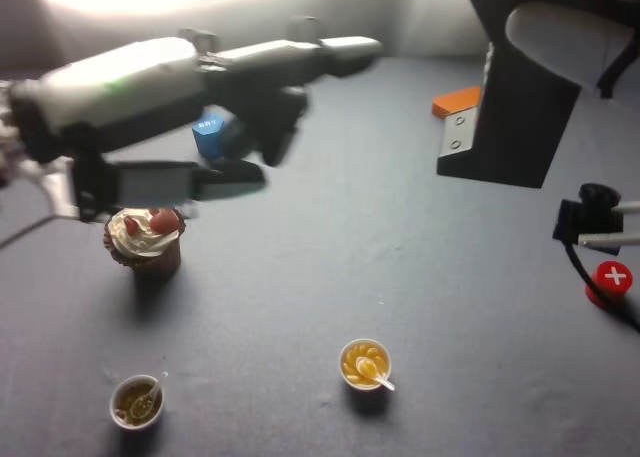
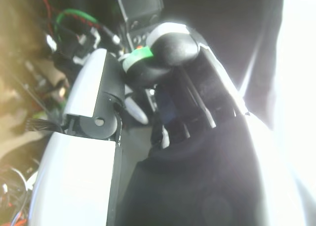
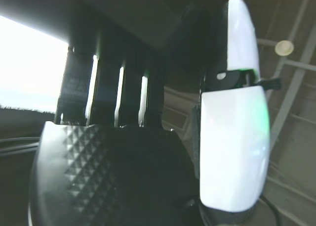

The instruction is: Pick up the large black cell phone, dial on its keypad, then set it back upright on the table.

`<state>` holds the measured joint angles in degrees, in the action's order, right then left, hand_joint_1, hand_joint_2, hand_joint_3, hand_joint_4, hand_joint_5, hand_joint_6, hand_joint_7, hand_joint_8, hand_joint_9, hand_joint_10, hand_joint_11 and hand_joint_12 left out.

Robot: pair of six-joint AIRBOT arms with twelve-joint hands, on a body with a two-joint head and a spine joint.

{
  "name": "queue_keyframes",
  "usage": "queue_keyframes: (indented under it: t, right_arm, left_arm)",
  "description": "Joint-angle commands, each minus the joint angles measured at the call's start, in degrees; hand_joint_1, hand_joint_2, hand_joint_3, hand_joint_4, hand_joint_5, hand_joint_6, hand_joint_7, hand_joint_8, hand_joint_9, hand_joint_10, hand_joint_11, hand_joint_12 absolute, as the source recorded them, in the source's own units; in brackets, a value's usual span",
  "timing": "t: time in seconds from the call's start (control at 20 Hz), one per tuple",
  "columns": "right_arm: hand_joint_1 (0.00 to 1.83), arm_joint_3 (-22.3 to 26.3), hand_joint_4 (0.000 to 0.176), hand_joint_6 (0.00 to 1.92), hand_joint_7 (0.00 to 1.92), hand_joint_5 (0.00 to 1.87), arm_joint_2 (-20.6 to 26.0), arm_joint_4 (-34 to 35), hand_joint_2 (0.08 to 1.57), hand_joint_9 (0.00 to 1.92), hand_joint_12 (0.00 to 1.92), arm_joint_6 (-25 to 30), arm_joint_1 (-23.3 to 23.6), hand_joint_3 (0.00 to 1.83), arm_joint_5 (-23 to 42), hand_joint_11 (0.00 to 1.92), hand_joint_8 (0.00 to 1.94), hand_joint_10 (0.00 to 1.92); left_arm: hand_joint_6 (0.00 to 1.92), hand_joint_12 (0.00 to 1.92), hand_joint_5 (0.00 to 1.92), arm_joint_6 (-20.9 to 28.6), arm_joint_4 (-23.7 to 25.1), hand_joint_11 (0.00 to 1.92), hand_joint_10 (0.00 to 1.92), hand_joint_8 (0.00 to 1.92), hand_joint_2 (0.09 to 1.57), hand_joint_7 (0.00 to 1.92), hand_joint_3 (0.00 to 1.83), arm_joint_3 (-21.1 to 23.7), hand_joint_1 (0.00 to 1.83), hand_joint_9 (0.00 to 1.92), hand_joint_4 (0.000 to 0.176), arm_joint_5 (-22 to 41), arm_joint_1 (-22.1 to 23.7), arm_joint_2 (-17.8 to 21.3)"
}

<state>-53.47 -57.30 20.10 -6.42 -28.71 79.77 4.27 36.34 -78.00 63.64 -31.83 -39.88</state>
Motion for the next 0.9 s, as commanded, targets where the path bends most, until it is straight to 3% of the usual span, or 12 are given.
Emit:
queue_keyframes:
  t: [0.0,0.15,0.2,0.25,0.4,0.45,0.5,0.55,0.6,0.7,0.75,0.85]
  right_arm:
    - [1.37,-0.5,0.000,0.94,0.82,0.86,0.3,-1.7,1.16,0.88,1.21,1.1,0.1,0.00,8.0,0.94,1.28,1.37]
    - [1.37,-3.0,0.000,0.91,0.81,0.87,-0.8,-0.5,1.16,0.87,1.22,1.1,-1.6,0.00,8.9,0.95,1.30,1.38]
    - [1.37,-3.5,0.000,0.92,0.80,0.86,-1.2,-0.4,1.17,0.87,1.22,1.1,-2.1,0.00,9.2,0.95,1.32,1.38]
    - [1.37,-4.0,0.000,0.93,0.79,0.84,-1.5,-0.3,1.17,0.88,1.23,1.1,-2.5,0.00,9.5,0.96,1.32,1.38]
    - [1.37,-4.9,0.000,0.86,0.81,0.90,-2.6,0.3,1.16,0.88,1.22,1.1,-3.5,0.00,9.9,0.95,1.29,1.37]
    - [1.37,-5.1,0.000,0.86,0.81,0.90,-2.9,0.3,1.16,0.89,1.21,1.1,-3.6,0.00,10.1,0.95,1.28,1.36]
    - [1.36,-5.6,0.000,0.89,0.78,0.88,-3.4,0.6,1.17,0.86,1.24,1.1,-3.8,0.00,10.5,0.92,1.34,1.39]
    - [1.37,-5.9,0.000,0.88,0.79,0.90,-3.9,1.1,1.17,0.85,1.26,1.1,-3.8,0.00,10.5,0.91,1.32,1.40]
    - [1.36,-6.3,0.000,0.87,0.78,0.91,-4.3,1.3,1.17,0.85,1.26,1.1,-3.8,0.00,10.6,0.91,1.32,1.40]
    - [1.37,-7.3,0.000,0.89,0.81,0.90,-5.5,2.1,1.16,0.88,1.24,1.1,-3.8,0.00,11.0,0.92,1.27,1.36]
    - [1.37,-7.6,0.000,0.89,0.81,0.90,-6.0,2.3,1.16,0.88,1.24,1.1,-3.8,0.00,11.2,0.92,1.27,1.36]
    - [1.36,-8.7,0.000,0.93,0.78,0.86,-7.1,3.4,1.17,0.87,1.25,1.1,-4.0,0.00,12.5,0.94,1.33,1.39]
  left_arm:
    - [0.00,1.92,0.05,1.0,-3.3,0.66,1.92,1.57,1.28,0.66,0.00,0.4,1.31,0.82,0.117,8.4,1.3,0.4]
    - [0.00,1.92,0.03,4.5,-3.2,0.75,1.91,1.57,1.28,0.65,0.00,1.4,1.31,0.90,0.111,8.5,2.6,2.0]
    - [0.01,1.92,0.05,5.9,-3.1,0.77,1.92,1.56,1.28,0.66,0.00,2.2,1.31,0.81,0.110,8.4,3.3,2.5]
    - [0.01,1.92,0.07,7.2,-3.0,0.80,1.92,1.55,1.27,0.67,0.00,2.9,1.31,0.78,0.121,8.1,3.9,3.1]
    - [0.01,1.92,0.11,13.1,-2.2,0.69,1.92,1.63,1.30,0.62,0.01,5.8,1.29,0.73,0.125,7.6,3.5,5.3]
    - [0.01,1.92,0.09,15.6,-1.0,0.62,1.92,1.65,1.31,0.61,0.01,6.2,1.29,0.71,0.108,7.0,3.0,5.7]
    - [0.00,1.92,0.09,24.0,2.5,0.62,1.92,1.64,1.30,0.62,0.01,6.4,1.29,0.70,0.084,5.6,2.3,6.2]
    - [0.00,1.92,0.08,29.6,5.9,0.64,1.92,1.63,1.30,0.62,0.00,6.4,1.29,0.70,0.055,5.5,2.0,6.4]
    - [0.00,1.92,0.09,32.7,8.8,0.66,1.92,1.62,1.30,0.63,0.00,6.4,1.29,0.70,0.040,5.6,2.2,6.6]
    - [0.01,1.92,0.20,34.8,15.2,0.70,1.92,1.63,1.31,0.62,0.00,7.4,1.28,0.73,0.007,4.3,3.8,7.1]
    - [0.01,1.92,0.20,34.9,14.9,0.70,1.92,1.63,1.31,0.62,0.00,7.8,1.28,0.73,0.007,3.8,3.9,7.3]
    - [0.01,1.77,0.33,35.6,11.7,0.59,1.61,1.15,1.27,0.65,0.00,8.2,0.72,0.64,0.000,3.5,3.9,7.4]
